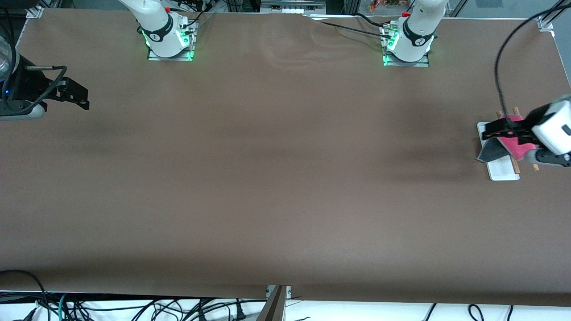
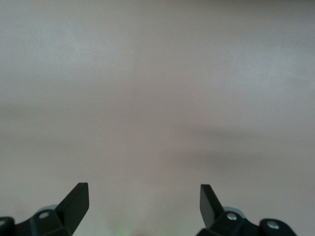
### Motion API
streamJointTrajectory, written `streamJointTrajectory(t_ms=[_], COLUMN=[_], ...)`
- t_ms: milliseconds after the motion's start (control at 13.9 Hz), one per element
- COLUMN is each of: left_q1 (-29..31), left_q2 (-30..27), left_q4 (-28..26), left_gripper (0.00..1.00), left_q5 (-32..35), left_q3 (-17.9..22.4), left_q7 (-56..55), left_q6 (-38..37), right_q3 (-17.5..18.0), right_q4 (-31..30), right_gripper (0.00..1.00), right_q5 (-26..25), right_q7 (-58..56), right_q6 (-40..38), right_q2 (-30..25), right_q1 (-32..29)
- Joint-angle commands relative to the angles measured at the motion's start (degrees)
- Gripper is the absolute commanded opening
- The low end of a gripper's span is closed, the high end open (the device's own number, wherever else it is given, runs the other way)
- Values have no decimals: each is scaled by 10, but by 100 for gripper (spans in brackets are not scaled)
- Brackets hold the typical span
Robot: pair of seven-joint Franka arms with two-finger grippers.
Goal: Pass towel and hang on rack
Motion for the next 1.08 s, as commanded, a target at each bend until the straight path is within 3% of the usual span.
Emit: streamJointTrajectory(t_ms=[0, 143, 287, 430, 645, 1004], left_q1=[-166, -232, -321, -364, -396, -398], left_q2=[-45, -57, -74, -106, -161, -149], left_q4=[-14, -20, -31, -75, -164, -152], left_gripper=[100, 100, 100, 100, 100, 100], left_q5=[-43, -89, -93, -95, -95, -95], left_q3=[185, 288, 391, 456, 490, 486], left_q7=[-17, -15, -15, -15, -13, -14], left_q6=[38, 77, 92, 101, 153, 145], right_q3=[8, 8, 8, 8, 8, 8], right_q4=[13, 13, 13, 13, 13, 13], right_gripper=[100, 100, 100, 100, 100, 100], right_q5=[-3, -3, -2, -3, -3, -3], right_q7=[-9, -9, -10, -9, -9, -9], right_q6=[-4, -4, -5, -4, -4, -4], right_q2=[3, 3, 3, 3, 3, 3], right_q1=[-8, -8, -8, -8, -8, -8])
